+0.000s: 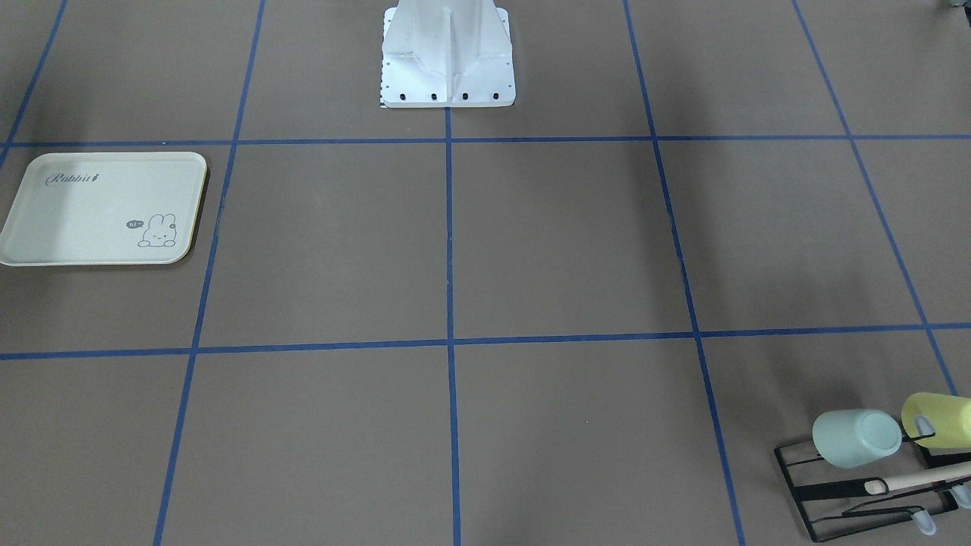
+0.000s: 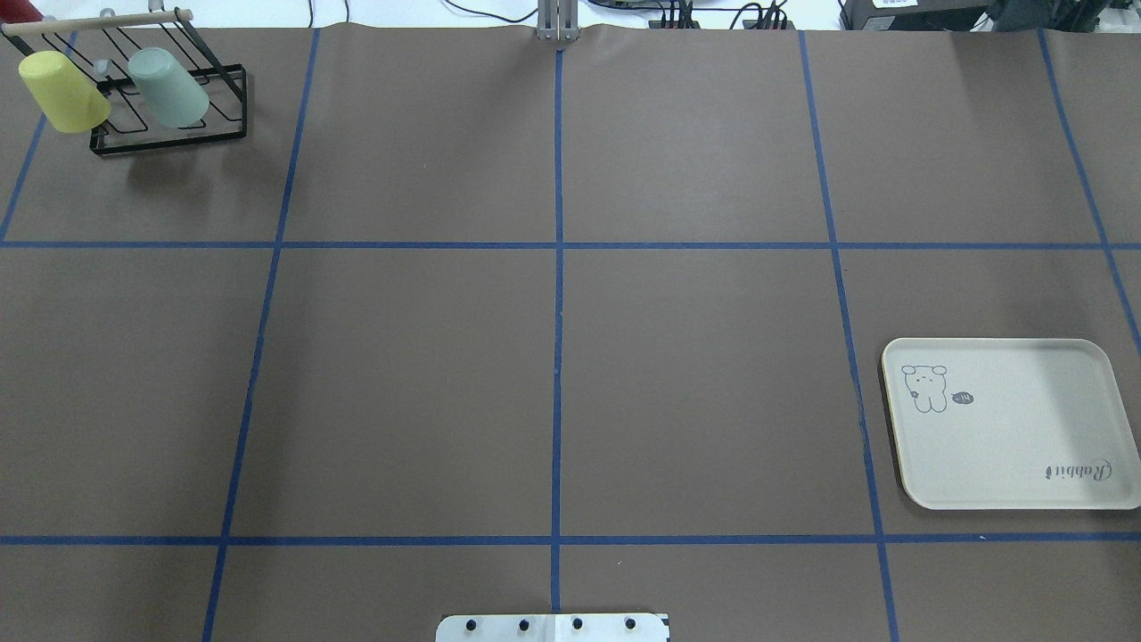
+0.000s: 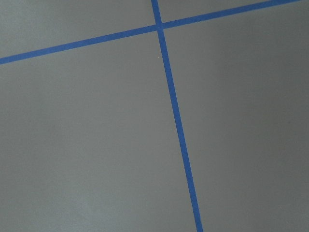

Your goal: Left arm grabs green cup and hands to right arm on tray

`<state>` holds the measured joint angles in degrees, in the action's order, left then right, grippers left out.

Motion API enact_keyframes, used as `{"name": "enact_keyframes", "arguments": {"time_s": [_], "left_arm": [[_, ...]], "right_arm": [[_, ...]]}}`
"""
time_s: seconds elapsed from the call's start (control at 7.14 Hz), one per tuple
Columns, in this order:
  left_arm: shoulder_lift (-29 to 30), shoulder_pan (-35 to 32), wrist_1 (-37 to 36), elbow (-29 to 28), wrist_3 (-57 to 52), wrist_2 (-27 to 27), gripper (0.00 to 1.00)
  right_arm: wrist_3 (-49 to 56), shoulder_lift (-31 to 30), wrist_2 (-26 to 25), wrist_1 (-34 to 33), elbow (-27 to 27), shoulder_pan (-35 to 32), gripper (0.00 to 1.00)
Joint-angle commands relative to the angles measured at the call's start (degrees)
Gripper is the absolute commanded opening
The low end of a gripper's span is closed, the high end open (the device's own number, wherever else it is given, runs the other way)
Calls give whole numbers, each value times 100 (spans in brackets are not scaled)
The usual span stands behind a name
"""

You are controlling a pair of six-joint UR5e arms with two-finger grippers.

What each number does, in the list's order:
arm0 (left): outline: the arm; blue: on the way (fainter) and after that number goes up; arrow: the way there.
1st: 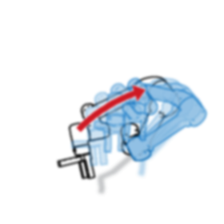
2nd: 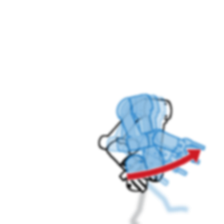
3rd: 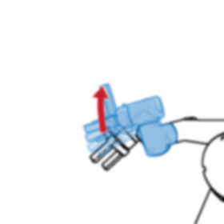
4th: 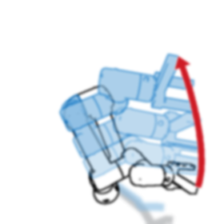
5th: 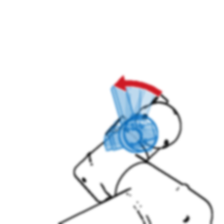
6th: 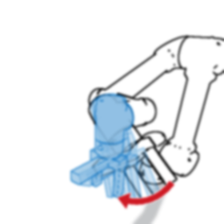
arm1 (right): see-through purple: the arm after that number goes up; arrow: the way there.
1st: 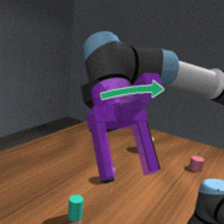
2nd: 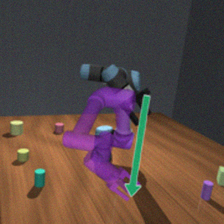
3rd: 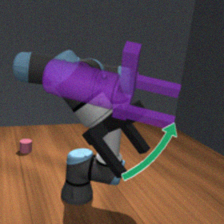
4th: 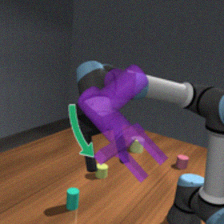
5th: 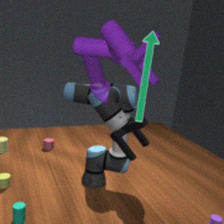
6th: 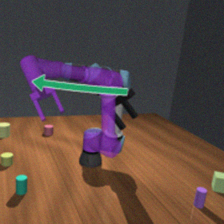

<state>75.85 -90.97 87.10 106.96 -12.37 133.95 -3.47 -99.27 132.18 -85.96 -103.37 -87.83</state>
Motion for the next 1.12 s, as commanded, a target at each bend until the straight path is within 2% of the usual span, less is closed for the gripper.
{"name": "enact_keyframes", "arguments": {"time_s": [0.0,0.56,0.98], "left_arm": [[0,0,35,-8,-19,0,100],[96,0,149,97,7,9,100],[728,9,289,-42,7,-17,100]], "right_arm": [[-31,13,1,0,1,2,100],[-75,249,-8,-17,45,46,100],[-84,373,-34,-9,88,160,100]]}}
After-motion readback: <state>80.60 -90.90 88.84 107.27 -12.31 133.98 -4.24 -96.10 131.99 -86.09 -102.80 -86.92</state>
